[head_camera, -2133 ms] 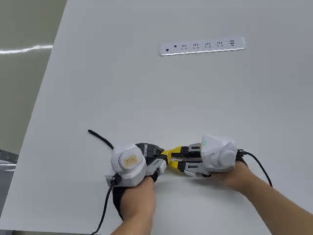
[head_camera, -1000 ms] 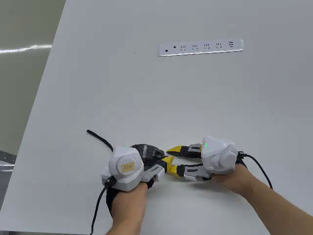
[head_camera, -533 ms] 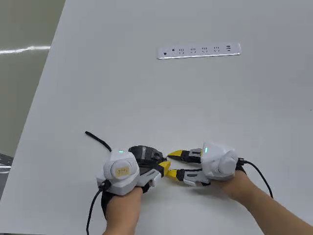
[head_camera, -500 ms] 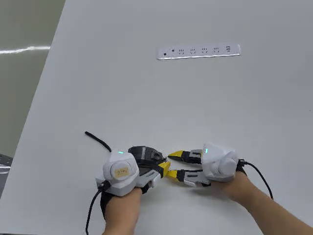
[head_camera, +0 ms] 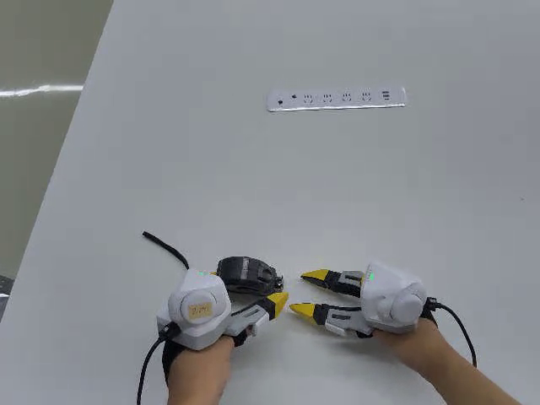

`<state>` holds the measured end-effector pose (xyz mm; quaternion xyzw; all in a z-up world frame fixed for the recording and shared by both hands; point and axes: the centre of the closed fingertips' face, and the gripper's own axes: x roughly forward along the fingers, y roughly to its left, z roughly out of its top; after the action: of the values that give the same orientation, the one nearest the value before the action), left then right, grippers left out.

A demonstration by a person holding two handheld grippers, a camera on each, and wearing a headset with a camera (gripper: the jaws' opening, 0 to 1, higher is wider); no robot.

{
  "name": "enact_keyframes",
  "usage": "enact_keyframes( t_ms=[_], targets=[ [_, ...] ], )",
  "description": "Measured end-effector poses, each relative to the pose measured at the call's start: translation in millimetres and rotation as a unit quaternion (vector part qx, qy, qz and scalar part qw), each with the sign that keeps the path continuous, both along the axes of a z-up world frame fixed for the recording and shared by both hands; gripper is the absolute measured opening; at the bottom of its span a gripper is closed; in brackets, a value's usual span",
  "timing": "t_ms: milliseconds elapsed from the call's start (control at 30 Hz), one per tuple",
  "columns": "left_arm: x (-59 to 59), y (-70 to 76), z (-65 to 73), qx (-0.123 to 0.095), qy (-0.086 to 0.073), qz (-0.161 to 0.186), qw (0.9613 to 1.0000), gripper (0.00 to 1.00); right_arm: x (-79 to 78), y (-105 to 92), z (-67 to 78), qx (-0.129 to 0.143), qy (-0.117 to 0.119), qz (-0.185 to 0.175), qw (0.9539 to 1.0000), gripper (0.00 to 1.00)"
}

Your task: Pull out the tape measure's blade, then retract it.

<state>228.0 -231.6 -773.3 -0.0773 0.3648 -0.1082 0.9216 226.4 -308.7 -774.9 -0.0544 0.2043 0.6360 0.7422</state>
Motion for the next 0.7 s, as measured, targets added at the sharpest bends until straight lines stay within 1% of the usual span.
enact_keyframes(
  t_ms=[67,133,167,200,233,267,300,400,433,467,700],
  targets=[
    [-0.8,-0.5,3.2,0.001,-0.005,-0.003,1.0000,0.77,-1.5,-3.0,1.6,-0.001,0.001,-0.007,1.0000,0.30],
    [-2.0,-3.8,6.5,0.003,-0.012,-0.021,0.9997,0.77,-3.6,-5.6,3.0,-0.004,-0.001,-0.012,0.9999,0.29],
    [-2.7,-3.4,7.5,0.007,-0.014,-0.025,0.9996,0.78,-4.4,-6.4,3.8,-0.004,-0.001,-0.014,0.9999,0.30],
    [-3.6,-2.6,8.4,0.007,-0.012,-0.025,0.9996,0.77,-6.0,-7.1,5.2,-0.004,0.000,-0.016,0.9999,0.31],
    [-3.4,-1.3,12.7,0.002,-0.017,-0.023,0.9996,0.77,-7.1,-8.3,6.2,-0.005,0.000,-0.019,0.9998,0.31],
    [-1.8,-0.7,17.4,0.006,-0.029,-0.027,0.9992,0.77,-7.7,-9.3,7.0,-0.005,-0.001,-0.022,0.9997,0.32],
    [-0.4,1.0,20.5,0.019,-0.040,-0.037,0.9983,0.77,-8.1,-10.3,7.7,-0.006,0.000,-0.024,0.9997,0.32],
    [-3.9,0.0,22.2,-0.001,-0.032,-0.030,0.9990,0.77,-10.0,-13.3,9.3,-0.004,0.001,-0.034,0.9994,0.33],
    [-3.5,2.6,25.7,0.003,-0.040,-0.028,0.9988,0.77,-11.3,-14.3,9.6,-0.005,0.001,-0.036,0.9993,0.33],
    [-4.2,3.4,26.7,0.002,-0.041,-0.028,0.9988,0.77,-12.5,-15.2,10.0,-0.006,0.001,-0.037,0.9993,0.33],
    [-10.5,4.2,27.1,-0.006,-0.042,-0.029,0.9987,0.77,-19.6,-18.2,14.9,-0.006,-0.001,-0.043,0.9990,0.34]
  ],
)
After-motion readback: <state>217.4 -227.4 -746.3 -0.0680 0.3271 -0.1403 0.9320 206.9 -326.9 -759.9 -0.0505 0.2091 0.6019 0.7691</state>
